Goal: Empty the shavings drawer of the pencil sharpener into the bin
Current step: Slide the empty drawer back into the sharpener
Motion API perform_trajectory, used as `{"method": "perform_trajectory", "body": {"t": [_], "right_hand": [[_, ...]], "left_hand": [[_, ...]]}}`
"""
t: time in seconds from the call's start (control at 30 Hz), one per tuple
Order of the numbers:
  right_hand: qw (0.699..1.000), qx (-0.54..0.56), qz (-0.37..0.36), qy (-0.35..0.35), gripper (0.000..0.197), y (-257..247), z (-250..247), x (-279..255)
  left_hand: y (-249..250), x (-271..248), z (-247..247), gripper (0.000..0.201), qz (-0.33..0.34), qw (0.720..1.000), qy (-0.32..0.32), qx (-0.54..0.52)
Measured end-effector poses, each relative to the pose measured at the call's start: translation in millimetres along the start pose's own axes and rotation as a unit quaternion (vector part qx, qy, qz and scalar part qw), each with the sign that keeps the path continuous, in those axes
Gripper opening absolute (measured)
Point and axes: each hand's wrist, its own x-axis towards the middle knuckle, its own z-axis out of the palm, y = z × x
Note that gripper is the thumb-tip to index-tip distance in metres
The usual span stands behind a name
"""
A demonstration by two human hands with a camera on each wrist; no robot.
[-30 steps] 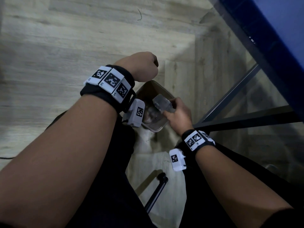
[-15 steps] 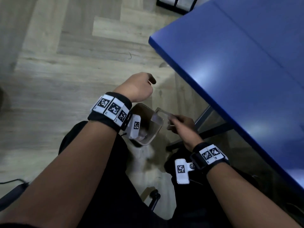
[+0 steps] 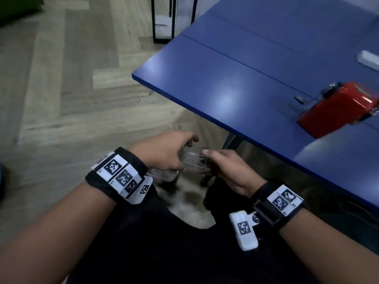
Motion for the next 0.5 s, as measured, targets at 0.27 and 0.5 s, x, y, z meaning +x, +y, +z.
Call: {"method": "perform_trajectory", "body": {"t": [0.27, 0.5], "right_hand": [[0.981, -0.122, -0.149, 0.022, 0.070, -14, -47, -97], [0.915, -0.283, -0.260, 0.125, 0.073, -29, -83, -169]], "left_hand": [[73, -23, -21, 0.063, 0.064, 0.997, 0.026, 0.016], [151, -17, -36, 0.061, 0.142, 0.986, 0.003, 0.090]]}}
